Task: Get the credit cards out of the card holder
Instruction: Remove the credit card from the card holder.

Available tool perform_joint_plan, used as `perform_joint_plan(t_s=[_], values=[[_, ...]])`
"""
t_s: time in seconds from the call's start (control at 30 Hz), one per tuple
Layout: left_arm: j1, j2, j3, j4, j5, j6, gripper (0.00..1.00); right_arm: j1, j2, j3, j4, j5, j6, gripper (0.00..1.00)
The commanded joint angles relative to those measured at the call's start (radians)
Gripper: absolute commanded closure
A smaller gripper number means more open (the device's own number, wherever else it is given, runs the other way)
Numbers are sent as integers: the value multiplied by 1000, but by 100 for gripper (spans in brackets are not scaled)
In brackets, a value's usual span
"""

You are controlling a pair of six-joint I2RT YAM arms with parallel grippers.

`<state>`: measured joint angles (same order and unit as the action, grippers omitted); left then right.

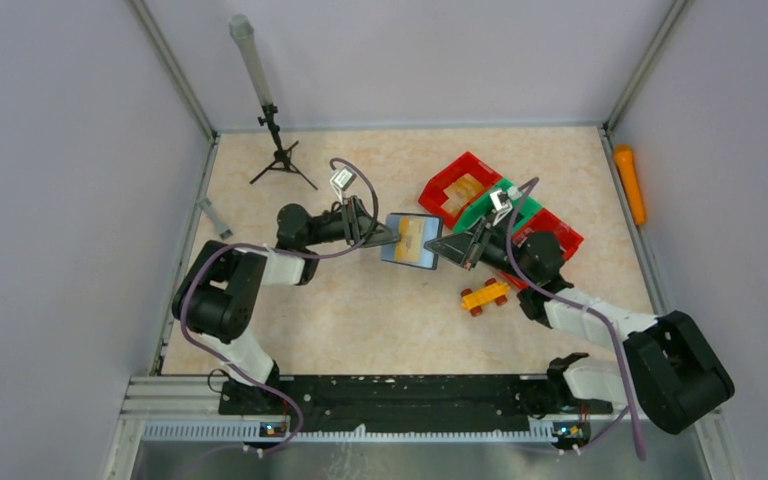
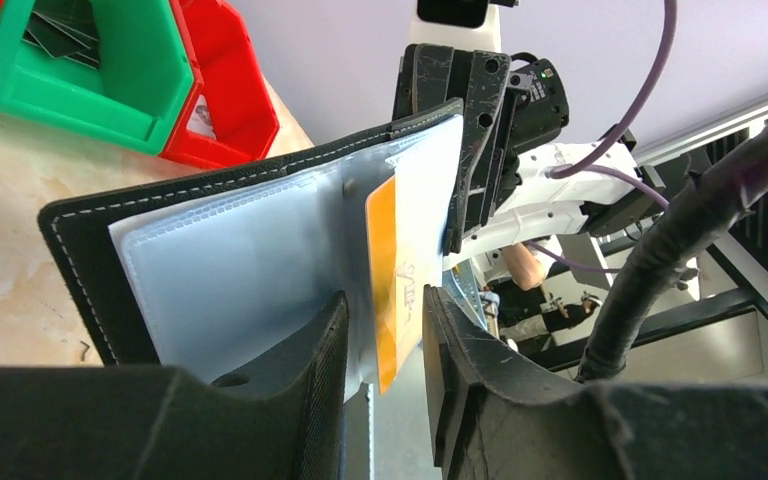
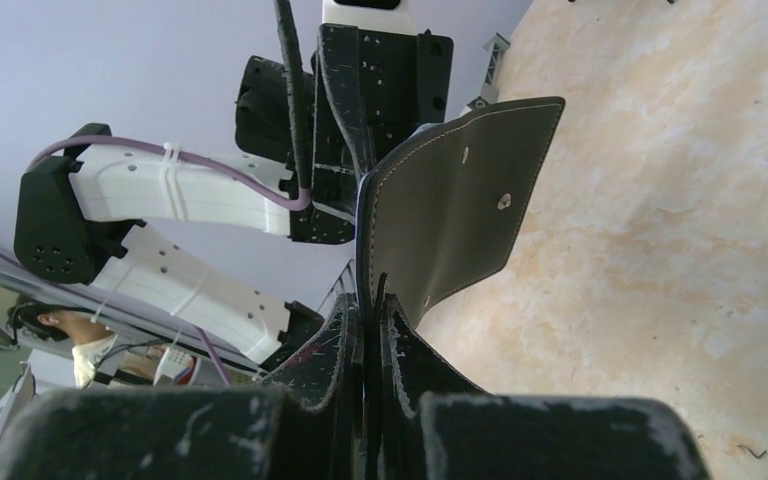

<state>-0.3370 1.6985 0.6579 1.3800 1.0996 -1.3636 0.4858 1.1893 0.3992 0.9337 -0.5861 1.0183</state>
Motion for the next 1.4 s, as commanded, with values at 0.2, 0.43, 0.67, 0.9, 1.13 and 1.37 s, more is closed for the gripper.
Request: perform_joint_plan(t_s=[0.2, 0.43, 0.67, 0.9, 1.13, 1.37], values=[[-26, -4, 45, -26, 32, 21, 72, -12, 4, 24, 107, -17, 17, 100], [-22, 16, 52, 108, 52, -75, 100, -12, 5, 16, 100, -15, 13, 100], [15, 7, 30, 114, 45, -71, 100, -14, -59, 0, 4, 9, -23, 100], [16, 10, 31, 104, 49, -63, 100, -70, -142, 1, -154, 7, -85, 100], [31, 5, 19, 99, 38, -53, 100, -117, -192, -10, -230, -12, -111, 100], [51, -39, -7, 21, 8, 18, 100, -124, -181, -18, -266, -17, -133, 100]])
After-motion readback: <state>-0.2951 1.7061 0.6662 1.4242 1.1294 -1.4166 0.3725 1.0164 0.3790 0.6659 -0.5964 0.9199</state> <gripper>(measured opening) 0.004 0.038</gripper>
